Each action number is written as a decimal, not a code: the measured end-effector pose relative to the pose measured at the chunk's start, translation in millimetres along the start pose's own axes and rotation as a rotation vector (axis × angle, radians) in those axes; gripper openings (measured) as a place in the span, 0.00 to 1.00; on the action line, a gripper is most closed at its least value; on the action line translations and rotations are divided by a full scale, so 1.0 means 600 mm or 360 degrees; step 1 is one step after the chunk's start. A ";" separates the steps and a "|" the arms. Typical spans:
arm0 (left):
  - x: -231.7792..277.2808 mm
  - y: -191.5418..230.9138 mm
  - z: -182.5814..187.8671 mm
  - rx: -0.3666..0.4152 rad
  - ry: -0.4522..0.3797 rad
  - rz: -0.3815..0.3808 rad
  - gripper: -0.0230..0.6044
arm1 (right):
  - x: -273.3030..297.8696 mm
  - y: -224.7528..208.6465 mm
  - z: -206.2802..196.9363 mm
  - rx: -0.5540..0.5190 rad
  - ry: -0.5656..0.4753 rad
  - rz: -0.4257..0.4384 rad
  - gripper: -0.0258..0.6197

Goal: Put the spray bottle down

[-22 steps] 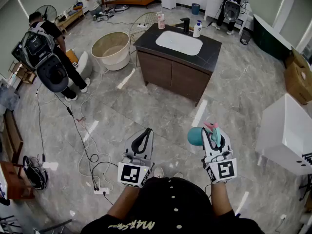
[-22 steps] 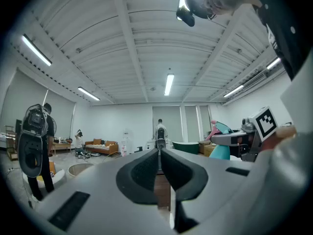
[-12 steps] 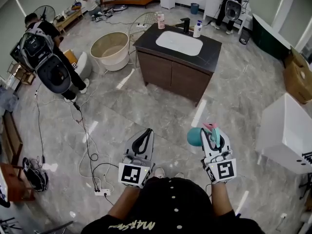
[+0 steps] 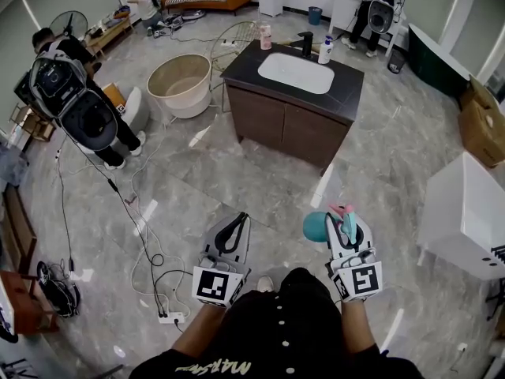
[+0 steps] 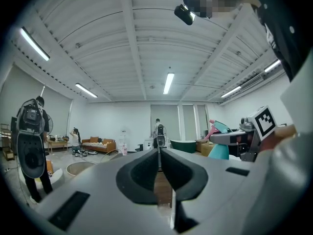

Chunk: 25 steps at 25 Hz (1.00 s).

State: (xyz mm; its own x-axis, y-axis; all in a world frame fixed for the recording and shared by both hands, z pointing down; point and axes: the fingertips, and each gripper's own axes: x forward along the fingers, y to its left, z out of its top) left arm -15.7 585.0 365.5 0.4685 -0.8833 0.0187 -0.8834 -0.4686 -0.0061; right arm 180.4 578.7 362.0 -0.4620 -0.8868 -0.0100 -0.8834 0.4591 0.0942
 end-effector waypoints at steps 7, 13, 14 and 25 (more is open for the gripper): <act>0.022 0.044 -0.019 -0.0025 0.0015 0.0042 0.07 | 0.049 0.003 -0.013 0.0004 -0.0001 0.0025 0.21; 0.076 0.089 -0.030 -0.0027 0.0018 0.0073 0.07 | 0.124 -0.025 -0.027 0.0010 -0.0005 0.0039 0.21; 0.089 0.097 -0.031 -0.0027 0.0019 0.0076 0.07 | 0.140 -0.031 -0.030 0.0010 -0.0004 0.0043 0.21; 0.276 0.177 -0.008 -0.0004 0.0000 0.0089 0.07 | 0.316 -0.129 -0.030 0.0011 -0.0021 0.0092 0.21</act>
State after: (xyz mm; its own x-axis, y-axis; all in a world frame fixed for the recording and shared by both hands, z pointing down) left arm -32.3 389.0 372.4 0.4184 -0.9081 0.0185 -0.9082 -0.4186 -0.0048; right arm 162.4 373.9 370.5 -0.5131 -0.8581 -0.0177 -0.8557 0.5099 0.0880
